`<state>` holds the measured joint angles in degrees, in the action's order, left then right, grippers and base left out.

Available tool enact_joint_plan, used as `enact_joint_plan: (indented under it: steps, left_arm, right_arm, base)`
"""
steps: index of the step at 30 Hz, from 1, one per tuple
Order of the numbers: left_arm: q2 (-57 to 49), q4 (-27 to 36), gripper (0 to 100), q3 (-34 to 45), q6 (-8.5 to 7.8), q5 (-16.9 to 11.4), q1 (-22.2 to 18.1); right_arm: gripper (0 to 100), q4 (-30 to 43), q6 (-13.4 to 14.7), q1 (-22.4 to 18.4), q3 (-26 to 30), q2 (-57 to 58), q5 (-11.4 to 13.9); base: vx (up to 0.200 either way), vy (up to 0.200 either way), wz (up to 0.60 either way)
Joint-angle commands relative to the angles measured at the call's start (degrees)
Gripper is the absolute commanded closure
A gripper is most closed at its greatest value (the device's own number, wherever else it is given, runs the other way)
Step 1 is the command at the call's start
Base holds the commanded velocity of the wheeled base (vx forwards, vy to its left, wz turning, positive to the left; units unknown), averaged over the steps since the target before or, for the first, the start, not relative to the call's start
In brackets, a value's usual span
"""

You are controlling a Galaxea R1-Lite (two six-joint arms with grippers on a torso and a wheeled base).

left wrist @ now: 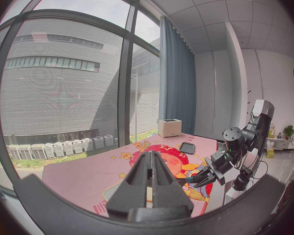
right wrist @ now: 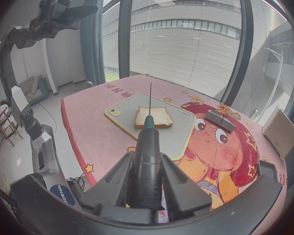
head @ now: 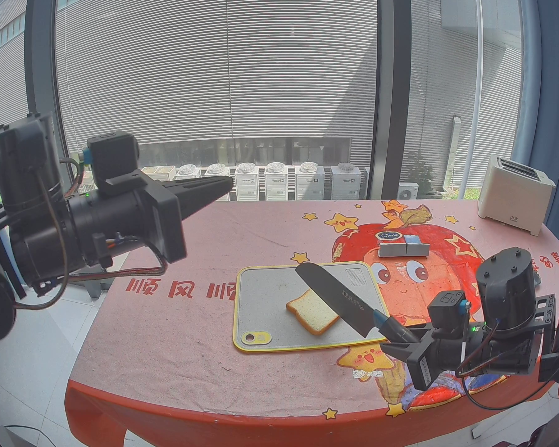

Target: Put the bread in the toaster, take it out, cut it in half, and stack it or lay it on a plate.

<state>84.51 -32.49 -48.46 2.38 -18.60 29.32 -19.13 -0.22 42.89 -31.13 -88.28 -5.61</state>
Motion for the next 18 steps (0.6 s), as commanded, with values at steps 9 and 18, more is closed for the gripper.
enact_joint_plan:
  steps: [9, 18]
  left_arm:
    - [9.5, -6.5, 100, -1.4, -0.36, 1.0, 1.1]
    - [9.8, -6.6, 100, -5.4, -2.47, 0.7, 1.1]
  right_arm:
    - [100, 0.4, 0.0, 0.9, -1.6, -0.9, -1.8]
    - [100, 9.4, 0.0, 0.3, -10.8, -1.9, -2.5]
  base:
    - [0.0, 0.0, 0.0]
    - [0.0, 0.0, 0.0]
